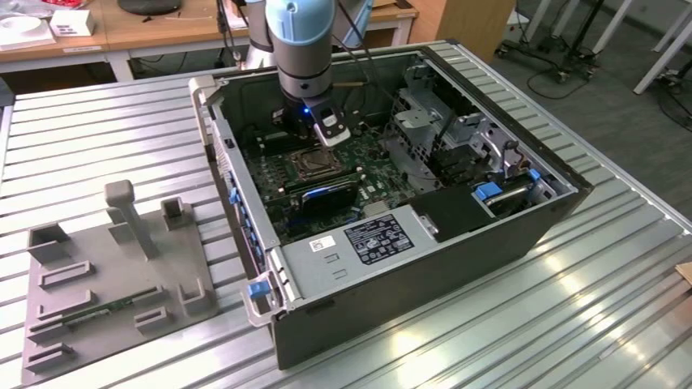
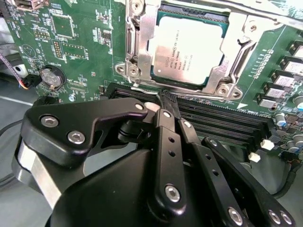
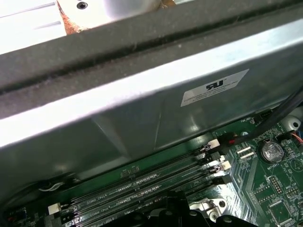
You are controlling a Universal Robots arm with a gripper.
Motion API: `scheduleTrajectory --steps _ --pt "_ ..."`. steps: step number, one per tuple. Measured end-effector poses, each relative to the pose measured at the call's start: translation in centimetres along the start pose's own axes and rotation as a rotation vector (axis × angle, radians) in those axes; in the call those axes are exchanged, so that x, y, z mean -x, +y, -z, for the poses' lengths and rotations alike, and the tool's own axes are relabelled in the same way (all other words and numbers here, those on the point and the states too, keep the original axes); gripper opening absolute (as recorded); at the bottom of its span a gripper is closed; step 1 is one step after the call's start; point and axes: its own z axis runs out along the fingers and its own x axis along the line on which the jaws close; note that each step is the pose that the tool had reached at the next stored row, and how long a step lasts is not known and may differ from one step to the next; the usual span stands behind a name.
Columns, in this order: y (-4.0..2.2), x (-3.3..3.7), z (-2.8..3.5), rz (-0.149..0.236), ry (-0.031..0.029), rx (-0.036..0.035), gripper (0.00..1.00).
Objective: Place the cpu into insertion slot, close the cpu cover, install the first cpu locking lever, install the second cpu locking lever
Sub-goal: 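Install the first cpu locking lever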
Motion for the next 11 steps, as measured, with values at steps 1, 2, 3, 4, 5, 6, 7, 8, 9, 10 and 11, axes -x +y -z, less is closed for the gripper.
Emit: scheduleTrajectory --steps 1,2,3,4,5,6,7,8,9,10,11 --pt "0.02 0.00 0.05 0.000 0.0001 0.0001 0.10" --pt "0.04 0.01 0.10 0.000 0.0000 0.0002 0.10" --pt "0.06 0.01 0.15 0.000 0.0000 0.0001 0.10" --pt "0.07 0.02 0.19 0.000 0.0000 0.0002 0.10" --pt "0.08 0.02 0.22 0.000 0.0000 0.0002 0.10" --pt "0.09 0.02 0.24 0.000 0.0000 0.0004 0.10" --pt "0.09 0.02 0.25 0.000 0.0000 0.0006 0.10" --pt "0.10 0.02 0.26 0.000 0.0001 0.0008 0.10" --pt "0.10 0.02 0.27 0.000 0.0002 0.0010 0.10" --pt "0.10 0.02 0.28 0.000 0.0004 0.0011 0.10" --pt "0.10 0.02 0.28 0.000 0.0005 0.0014 0.10"
